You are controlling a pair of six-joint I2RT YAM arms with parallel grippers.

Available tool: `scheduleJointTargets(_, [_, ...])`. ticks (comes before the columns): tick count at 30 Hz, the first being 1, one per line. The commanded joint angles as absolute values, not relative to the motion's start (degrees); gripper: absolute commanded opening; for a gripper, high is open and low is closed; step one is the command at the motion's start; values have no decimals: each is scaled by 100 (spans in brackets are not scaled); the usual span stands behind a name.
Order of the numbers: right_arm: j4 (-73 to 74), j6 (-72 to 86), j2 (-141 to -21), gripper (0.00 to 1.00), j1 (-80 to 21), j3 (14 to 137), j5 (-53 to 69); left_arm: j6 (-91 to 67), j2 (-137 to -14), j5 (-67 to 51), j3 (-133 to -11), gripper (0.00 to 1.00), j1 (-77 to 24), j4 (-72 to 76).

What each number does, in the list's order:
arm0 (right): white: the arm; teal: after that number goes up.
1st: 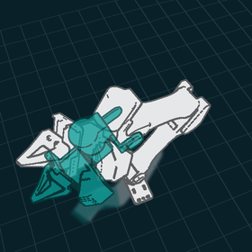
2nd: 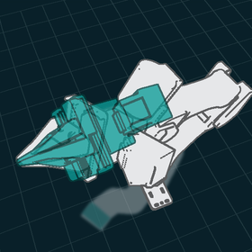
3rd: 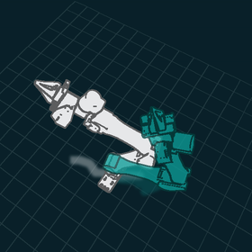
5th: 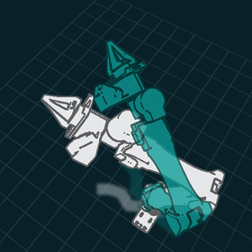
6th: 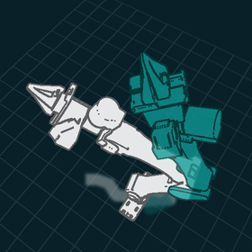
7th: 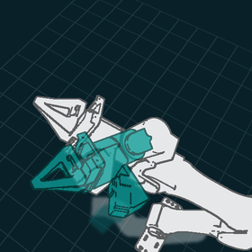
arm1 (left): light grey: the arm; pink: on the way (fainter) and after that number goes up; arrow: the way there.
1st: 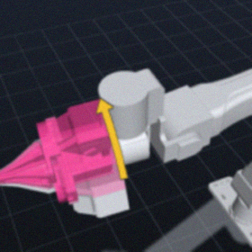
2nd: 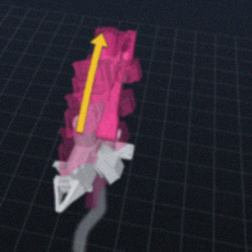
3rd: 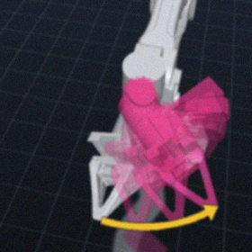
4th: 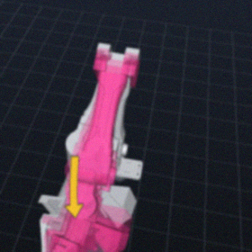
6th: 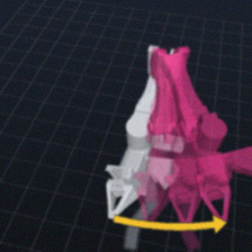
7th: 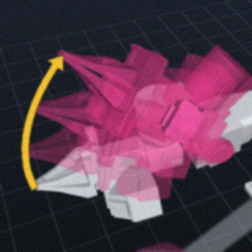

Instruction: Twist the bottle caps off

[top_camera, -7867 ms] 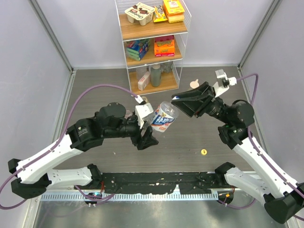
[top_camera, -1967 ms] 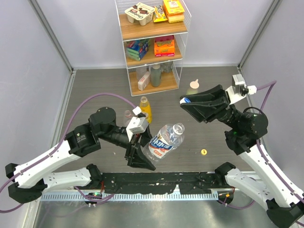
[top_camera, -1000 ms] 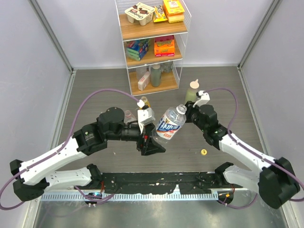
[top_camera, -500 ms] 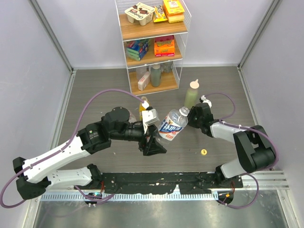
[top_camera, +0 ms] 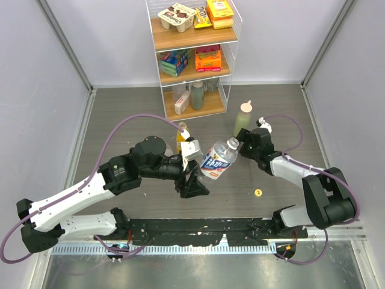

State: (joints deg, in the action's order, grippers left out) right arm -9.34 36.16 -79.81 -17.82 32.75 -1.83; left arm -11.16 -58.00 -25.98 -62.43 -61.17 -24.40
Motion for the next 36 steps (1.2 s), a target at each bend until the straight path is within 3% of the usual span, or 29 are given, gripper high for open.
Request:
scheduleJointTargets(1, [-1063,3604,-7612,86,-1758,3270,-220,-958,-5783,-2391,-6249,0,-6135,-2382])
scheduleJointTargets(4, [-1003,3560,-7471,92,-1758,3243,-132,-940,-5774,-2093,-6223,0,-6143,-2391])
scheduleJointTargets(14, [-993,3296,-5565,93,-1758,2777,975,-818,-5669,-537,-6152,0,-6135,-2540])
scheduleJointTargets(18, [-1204,3208,-4870,93,-1758,2839,2029,-765,-5573,-291,-6109,0,-6143,-2514])
scheduleJointTargets(26, [-2381,3936,-4008,93,-1767,2997,3532,-756,-5432,-404,-6091,0,-6135,-2479])
scheduleJointTargets(36, [-4762,5394,-3875,92,-1758,3199,4236,-756,-5537,-1423,-6020,0,-6143,-2250])
